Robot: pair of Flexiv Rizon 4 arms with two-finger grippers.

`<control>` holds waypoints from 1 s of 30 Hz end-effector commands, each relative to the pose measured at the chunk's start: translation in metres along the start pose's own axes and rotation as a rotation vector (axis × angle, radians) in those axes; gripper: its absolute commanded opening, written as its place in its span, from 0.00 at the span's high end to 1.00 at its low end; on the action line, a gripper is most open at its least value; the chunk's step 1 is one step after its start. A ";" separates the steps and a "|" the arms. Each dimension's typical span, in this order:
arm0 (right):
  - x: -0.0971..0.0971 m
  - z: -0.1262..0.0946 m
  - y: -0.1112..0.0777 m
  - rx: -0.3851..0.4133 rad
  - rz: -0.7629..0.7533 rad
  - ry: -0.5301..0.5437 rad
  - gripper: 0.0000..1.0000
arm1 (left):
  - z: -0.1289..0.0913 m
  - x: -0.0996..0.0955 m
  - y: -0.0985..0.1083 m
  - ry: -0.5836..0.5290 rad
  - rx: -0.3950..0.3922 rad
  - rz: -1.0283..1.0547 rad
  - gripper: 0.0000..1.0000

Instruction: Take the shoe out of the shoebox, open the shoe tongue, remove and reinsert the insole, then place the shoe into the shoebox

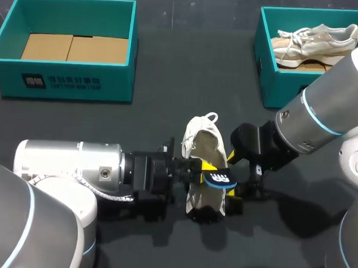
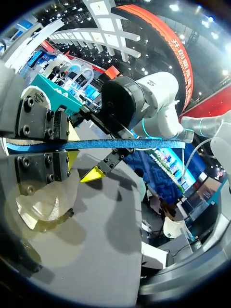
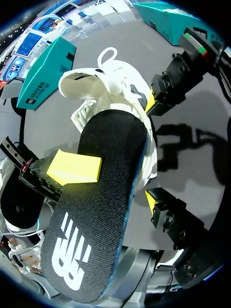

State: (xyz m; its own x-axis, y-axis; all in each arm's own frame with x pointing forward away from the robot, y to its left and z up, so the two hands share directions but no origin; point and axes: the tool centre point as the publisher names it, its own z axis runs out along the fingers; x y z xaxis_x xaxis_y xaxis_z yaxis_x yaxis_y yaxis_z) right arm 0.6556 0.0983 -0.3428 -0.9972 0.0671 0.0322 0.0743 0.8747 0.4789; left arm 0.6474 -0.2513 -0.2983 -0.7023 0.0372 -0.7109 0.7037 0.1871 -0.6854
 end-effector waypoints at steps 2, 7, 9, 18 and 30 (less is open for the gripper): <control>0.001 0.000 0.000 0.000 0.000 -0.003 0.00 | 0.004 0.003 0.016 -0.003 -0.004 0.015 1.00; 0.001 0.000 0.000 0.000 0.000 -0.003 0.00 | 0.005 0.002 0.032 0.002 -0.018 0.023 1.00; 0.001 0.000 0.000 0.000 0.000 -0.003 0.00 | 0.006 0.002 0.037 0.006 -0.031 0.025 1.00; 0.001 0.000 0.000 0.000 0.000 -0.003 0.00 | 0.004 0.001 0.043 0.027 -0.055 0.040 1.00; 0.001 0.000 0.000 0.000 0.000 -0.003 0.00 | -0.005 -0.005 0.007 0.008 0.003 0.034 0.71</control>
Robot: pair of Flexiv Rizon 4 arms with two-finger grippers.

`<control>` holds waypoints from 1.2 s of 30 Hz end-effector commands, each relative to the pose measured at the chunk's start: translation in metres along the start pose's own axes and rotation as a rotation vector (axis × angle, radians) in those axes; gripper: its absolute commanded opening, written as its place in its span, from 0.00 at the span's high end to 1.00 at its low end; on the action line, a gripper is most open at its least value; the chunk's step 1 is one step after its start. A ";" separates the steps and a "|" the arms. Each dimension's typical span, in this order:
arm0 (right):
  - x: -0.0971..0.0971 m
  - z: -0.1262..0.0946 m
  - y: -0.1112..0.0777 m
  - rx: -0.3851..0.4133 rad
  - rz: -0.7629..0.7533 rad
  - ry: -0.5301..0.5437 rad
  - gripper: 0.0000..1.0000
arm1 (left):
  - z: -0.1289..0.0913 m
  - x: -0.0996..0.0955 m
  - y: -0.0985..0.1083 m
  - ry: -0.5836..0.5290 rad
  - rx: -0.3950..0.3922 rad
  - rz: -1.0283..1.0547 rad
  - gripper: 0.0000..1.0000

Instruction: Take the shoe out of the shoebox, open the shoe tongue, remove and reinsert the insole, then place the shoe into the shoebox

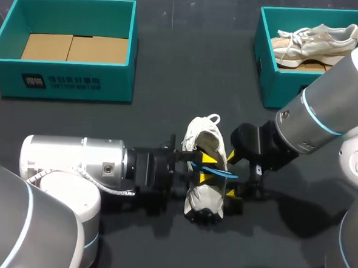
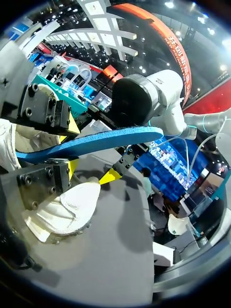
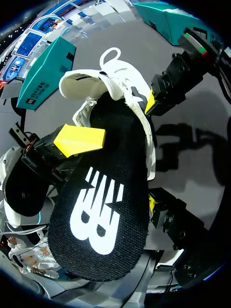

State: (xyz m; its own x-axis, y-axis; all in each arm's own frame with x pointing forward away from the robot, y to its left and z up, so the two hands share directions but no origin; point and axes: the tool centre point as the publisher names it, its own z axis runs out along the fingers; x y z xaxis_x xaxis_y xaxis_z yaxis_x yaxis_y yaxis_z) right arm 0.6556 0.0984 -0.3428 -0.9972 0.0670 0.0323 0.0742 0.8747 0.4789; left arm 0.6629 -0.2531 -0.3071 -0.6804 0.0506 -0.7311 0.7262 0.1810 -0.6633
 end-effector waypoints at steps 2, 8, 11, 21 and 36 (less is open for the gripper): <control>0.001 0.000 0.000 0.000 0.000 -0.003 0.00 | -0.011 -0.002 -0.014 0.001 0.010 0.004 0.78; 0.001 0.000 0.000 0.000 0.000 -0.003 0.00 | -0.008 -0.002 -0.020 0.026 0.020 0.030 1.00; 0.001 0.000 0.000 0.000 0.000 -0.003 0.00 | -0.004 0.002 -0.013 0.043 0.002 0.052 1.00; 0.001 0.000 0.000 0.000 0.000 -0.003 0.00 | 0.002 0.010 0.014 0.077 -0.038 0.083 1.00; 0.001 0.000 0.000 0.000 0.000 -0.003 0.00 | -0.004 0.012 0.025 0.078 -0.082 0.041 1.00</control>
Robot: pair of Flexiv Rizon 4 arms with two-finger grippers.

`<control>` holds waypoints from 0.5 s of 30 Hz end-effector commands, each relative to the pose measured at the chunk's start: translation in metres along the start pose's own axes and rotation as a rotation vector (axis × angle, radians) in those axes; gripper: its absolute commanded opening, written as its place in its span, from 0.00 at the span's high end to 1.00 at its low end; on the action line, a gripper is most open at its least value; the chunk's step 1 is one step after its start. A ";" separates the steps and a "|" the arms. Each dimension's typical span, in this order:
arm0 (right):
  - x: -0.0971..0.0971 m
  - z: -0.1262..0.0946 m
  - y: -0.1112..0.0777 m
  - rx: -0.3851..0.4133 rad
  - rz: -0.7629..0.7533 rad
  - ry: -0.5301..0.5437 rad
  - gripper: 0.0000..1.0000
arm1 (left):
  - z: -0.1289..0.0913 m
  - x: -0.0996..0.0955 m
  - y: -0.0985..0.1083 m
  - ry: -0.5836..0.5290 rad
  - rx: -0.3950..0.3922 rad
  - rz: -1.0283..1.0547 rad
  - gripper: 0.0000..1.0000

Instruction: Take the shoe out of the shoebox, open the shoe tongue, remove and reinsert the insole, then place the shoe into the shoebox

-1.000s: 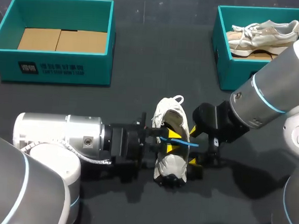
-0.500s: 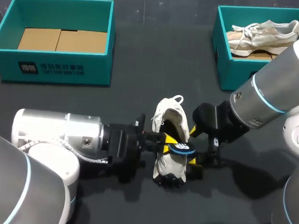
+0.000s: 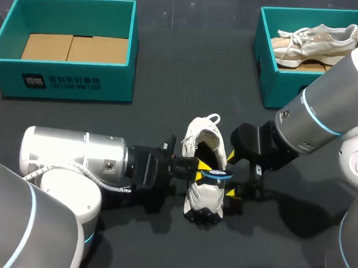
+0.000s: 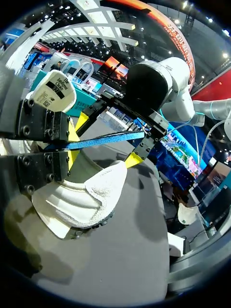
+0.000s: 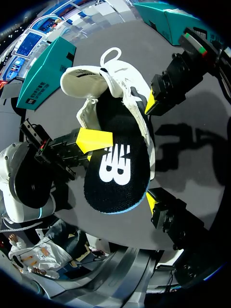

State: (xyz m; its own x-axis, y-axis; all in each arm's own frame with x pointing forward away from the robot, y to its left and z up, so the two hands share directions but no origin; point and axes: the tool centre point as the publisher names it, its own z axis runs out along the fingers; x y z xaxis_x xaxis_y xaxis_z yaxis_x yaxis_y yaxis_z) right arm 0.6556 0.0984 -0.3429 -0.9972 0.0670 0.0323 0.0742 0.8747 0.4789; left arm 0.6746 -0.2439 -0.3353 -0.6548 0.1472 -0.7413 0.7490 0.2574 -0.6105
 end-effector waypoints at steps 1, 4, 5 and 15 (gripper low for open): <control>0.001 0.000 0.000 0.000 0.000 -0.003 0.00 | -0.002 -0.003 -0.007 -0.015 0.012 -0.014 0.93; 0.001 0.000 0.000 0.000 0.000 -0.003 0.00 | -0.005 -0.007 -0.016 -0.022 0.041 -0.036 0.69; 0.001 0.000 0.000 0.000 0.000 -0.003 0.00 | -0.005 -0.008 -0.019 -0.021 0.047 -0.039 0.66; 0.001 0.000 0.000 0.000 0.000 -0.003 0.00 | 0.002 -0.011 -0.038 -0.014 0.087 -0.033 0.93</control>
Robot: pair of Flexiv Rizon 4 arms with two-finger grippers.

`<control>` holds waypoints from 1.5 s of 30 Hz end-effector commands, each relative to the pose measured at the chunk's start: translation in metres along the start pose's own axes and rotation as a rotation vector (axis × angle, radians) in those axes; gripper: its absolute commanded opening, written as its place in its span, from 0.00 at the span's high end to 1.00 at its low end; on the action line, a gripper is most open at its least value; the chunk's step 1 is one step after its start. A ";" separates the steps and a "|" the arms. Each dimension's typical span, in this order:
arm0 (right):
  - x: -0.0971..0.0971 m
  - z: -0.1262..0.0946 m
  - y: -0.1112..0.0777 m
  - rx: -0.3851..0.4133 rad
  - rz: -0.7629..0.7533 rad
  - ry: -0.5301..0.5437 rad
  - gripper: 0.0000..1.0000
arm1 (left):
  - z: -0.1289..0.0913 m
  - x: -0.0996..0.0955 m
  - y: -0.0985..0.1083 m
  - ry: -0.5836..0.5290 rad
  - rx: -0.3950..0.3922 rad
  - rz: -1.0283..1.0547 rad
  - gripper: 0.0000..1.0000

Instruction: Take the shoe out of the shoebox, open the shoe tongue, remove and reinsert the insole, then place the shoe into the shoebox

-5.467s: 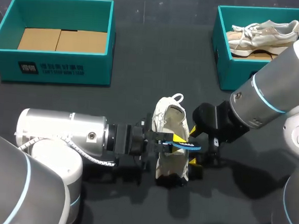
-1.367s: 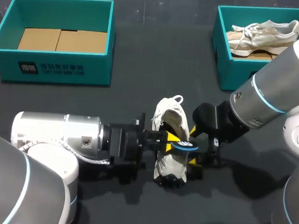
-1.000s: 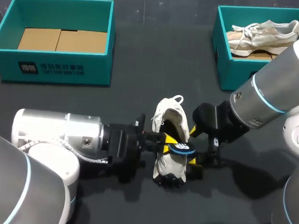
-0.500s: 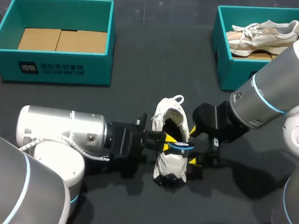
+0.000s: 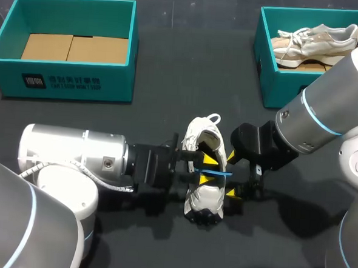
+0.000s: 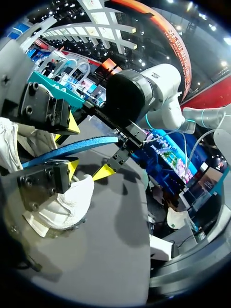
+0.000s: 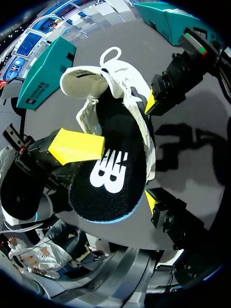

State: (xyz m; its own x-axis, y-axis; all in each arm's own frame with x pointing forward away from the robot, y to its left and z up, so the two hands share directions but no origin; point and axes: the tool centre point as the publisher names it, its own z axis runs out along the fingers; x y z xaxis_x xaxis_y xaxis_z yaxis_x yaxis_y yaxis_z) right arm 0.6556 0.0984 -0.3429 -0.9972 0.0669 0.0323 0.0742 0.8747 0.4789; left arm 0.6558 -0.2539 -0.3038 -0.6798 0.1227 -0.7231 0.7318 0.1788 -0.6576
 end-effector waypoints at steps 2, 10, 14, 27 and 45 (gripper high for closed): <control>0.001 0.000 0.000 0.000 0.000 -0.003 0.00 | 0.006 0.003 -0.001 0.012 0.005 0.001 1.00; 0.001 0.000 0.000 0.000 0.000 -0.003 0.00 | 0.010 0.018 0.020 0.054 -0.063 0.047 1.00; 0.001 0.000 0.000 0.000 0.000 -0.003 0.00 | 0.005 0.017 0.034 0.033 -0.111 0.061 1.00; 0.001 0.000 0.000 0.000 0.000 -0.003 0.00 | -0.004 0.009 0.025 0.011 -0.078 0.025 0.68; 0.001 0.000 0.000 0.000 0.000 -0.003 0.00 | 0.007 0.012 0.012 0.070 -0.049 0.090 1.00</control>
State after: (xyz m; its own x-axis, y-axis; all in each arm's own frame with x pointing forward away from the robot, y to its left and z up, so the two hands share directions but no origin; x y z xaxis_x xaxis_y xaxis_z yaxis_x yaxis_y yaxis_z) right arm 0.6556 0.0985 -0.3429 -0.9972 0.0669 0.0323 0.0742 0.8748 0.4789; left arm 0.6526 -0.2485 -0.3172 -0.6145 0.1983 -0.7636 0.7878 0.2044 -0.5809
